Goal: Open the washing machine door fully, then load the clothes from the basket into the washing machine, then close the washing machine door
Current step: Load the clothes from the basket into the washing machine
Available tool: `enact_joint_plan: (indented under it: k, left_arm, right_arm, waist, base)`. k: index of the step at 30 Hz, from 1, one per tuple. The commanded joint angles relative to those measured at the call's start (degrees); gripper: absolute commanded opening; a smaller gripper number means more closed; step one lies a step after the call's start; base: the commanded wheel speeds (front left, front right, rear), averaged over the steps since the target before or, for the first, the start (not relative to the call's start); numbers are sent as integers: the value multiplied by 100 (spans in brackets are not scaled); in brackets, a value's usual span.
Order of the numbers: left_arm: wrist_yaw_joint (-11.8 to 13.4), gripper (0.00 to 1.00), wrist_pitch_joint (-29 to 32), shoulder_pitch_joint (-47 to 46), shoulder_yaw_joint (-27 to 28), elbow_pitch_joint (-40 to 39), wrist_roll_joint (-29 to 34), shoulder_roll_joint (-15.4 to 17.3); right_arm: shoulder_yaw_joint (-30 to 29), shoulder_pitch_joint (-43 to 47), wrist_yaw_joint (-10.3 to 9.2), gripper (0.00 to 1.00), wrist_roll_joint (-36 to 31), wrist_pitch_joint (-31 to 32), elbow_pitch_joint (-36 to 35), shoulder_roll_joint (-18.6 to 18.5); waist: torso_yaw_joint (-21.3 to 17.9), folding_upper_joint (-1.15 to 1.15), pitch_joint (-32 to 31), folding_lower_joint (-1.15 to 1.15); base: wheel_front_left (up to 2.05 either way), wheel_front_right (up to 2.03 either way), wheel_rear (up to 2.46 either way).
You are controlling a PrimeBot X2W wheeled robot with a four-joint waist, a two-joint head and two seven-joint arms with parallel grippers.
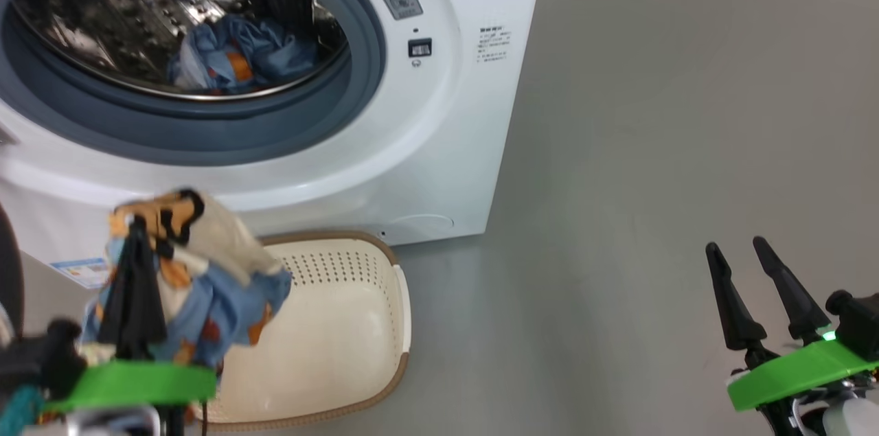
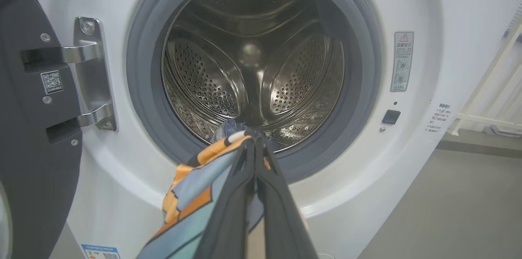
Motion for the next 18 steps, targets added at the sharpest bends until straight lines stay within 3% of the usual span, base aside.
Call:
enact_joint_plan:
  k: [1,12,18]
  left_arm:
    - [-9,0,-36,-257,163,-104,40,114]
    - [-9,0,-36,-2286,134,954,20,464]
    - [-9,0,-36,-3531,232,2197,150,824]
  right_arm:
    - [116,-116,9,100,-18,-27,-144,-78]
    - [281,-500,9,100,45,-27,-142,94]
    - [404,-744,9,100,81,-27,-146,215]
  waist:
    - [-41,0,96,0]
    - [-365,0,674,0]
    - [-652,0,1009,0]
  base:
    - [0,0,0]
    - [0,0,0]
    - [0,0,0]
